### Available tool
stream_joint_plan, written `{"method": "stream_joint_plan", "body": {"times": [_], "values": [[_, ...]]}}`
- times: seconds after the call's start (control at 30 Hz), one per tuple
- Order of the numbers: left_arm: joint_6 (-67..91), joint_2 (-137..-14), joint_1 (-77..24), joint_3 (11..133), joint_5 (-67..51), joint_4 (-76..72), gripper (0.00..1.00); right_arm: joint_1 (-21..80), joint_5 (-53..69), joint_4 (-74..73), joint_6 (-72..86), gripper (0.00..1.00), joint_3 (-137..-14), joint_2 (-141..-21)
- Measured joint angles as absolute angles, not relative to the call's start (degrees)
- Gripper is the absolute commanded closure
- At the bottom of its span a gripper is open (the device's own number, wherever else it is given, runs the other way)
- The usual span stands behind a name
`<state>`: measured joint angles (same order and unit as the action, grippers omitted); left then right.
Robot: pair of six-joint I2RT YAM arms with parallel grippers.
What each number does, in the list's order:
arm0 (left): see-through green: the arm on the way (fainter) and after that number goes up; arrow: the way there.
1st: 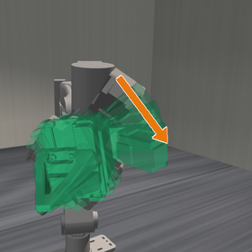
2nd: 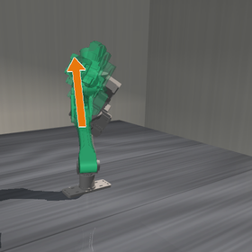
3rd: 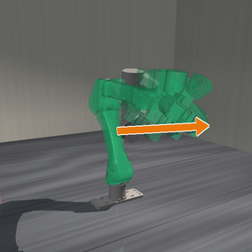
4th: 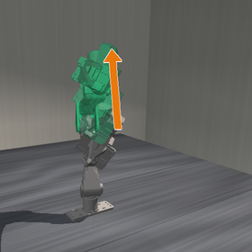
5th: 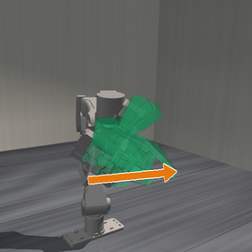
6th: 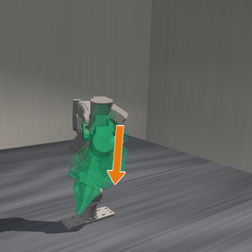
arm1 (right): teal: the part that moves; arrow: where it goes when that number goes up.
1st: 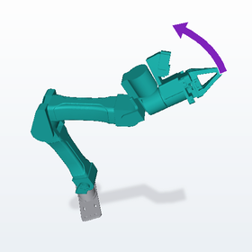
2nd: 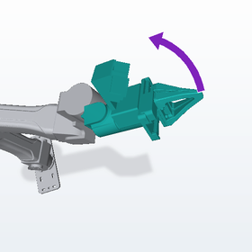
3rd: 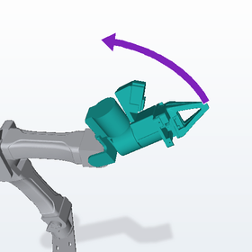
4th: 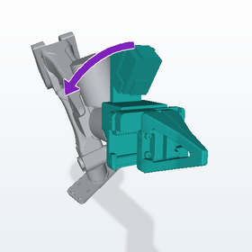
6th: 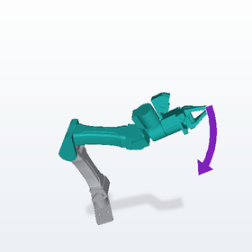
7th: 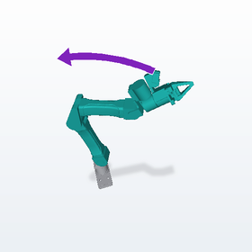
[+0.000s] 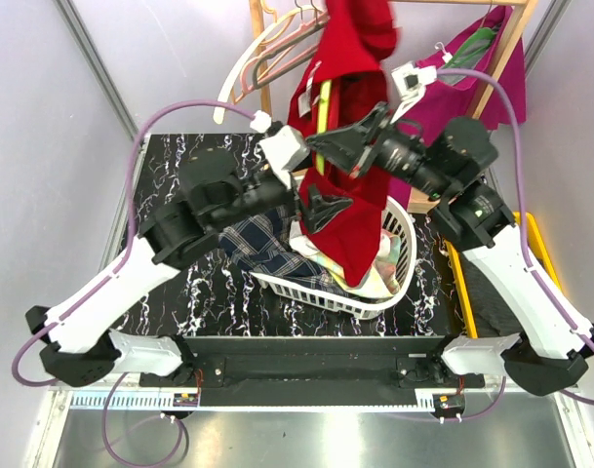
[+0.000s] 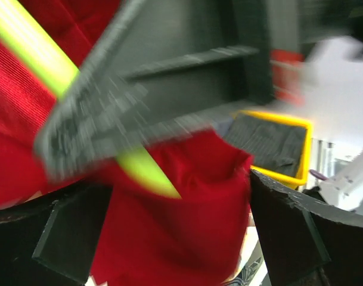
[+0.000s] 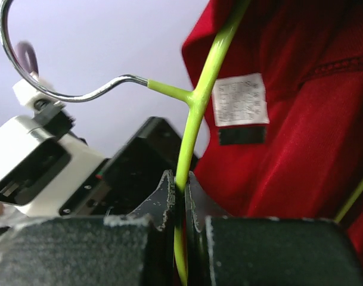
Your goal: Remove the skirt from the hanger
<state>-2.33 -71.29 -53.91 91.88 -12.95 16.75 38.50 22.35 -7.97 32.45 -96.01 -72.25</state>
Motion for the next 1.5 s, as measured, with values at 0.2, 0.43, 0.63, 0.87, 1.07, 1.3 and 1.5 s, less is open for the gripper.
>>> {"method": "stream_joint_plan", "body": {"times": [0.2, 0.43, 0.63, 0.87, 1.07, 1.3, 1.5], "values": [[0.1, -70.8, -53.9, 91.3, -10.4, 16.9, 0.01, 41.7, 18.4, -10.9, 25.6, 1.00, -96.4, -72.6], [0.0, -66.6, -53.9, 91.2, -10.0, 17.0, 0.01, 41.7, 14.2, -12.7, 20.2, 1.00, -96.4, -72.2], [-0.2, -64.6, -53.9, 89.5, -10.1, 16.2, 0.01, 41.7, 11.5, -13.2, 18.3, 1.00, -96.8, -71.9], [1.8, -67.2, -53.9, 86.8, -10.3, 15.3, 0.01, 41.7, 11.0, -12.8, 18.3, 1.00, -97.6, -72.0], [3.6, -70.1, -53.9, 86.4, -12.7, 14.9, 0.74, 41.7, 11.0, -12.5, 18.4, 1.00, -98.0, -72.1], [4.1, -70.3, -52.9, 87.4, -12.6, 15.0, 1.00, 41.8, 11.6, -11.4, 18.1, 1.00, -98.0, -71.0], [3.9, -70.3, -53.0, 88.0, -13.0, 14.7, 0.99, 42.0, 11.6, -10.6, 17.9, 1.00, -98.0, -70.8]]}}
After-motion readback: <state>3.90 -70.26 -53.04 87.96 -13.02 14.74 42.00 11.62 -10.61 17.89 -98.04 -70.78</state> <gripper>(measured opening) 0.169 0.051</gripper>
